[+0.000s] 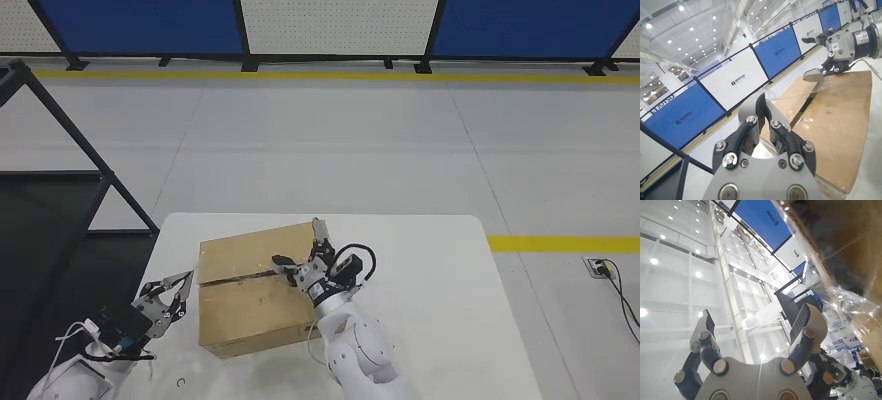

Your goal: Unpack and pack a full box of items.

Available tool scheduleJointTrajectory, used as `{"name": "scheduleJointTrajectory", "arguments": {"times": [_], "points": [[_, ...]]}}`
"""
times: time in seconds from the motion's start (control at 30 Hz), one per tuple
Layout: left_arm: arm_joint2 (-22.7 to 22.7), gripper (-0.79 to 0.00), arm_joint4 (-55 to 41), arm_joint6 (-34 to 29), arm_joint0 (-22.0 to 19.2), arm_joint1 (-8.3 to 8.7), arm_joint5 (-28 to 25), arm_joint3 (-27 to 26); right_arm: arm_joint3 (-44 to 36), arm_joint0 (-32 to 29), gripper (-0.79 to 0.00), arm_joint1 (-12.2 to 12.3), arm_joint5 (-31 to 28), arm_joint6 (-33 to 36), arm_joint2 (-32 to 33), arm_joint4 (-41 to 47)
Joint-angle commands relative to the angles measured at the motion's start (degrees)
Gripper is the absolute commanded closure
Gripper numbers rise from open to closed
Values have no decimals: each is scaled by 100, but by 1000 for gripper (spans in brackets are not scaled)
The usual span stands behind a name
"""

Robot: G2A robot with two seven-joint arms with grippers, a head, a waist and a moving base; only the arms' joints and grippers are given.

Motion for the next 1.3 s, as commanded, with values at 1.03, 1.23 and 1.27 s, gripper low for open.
{"name": "scheduleJointTrajectory", "arguments": {"times": [1.03,1.23,1.27], "points": [[78,0,-39,136,-96,-19,-110,80,-581,-60,0,109,-119,259,221,-1073],[78,0,-39,136,-96,-19,-110,80,-553,48,0,147,548,230,-55,-1938],[78,0,-39,136,-96,-19,-110,80,-527,92,0,150,725,154,-140,-2165]]}}
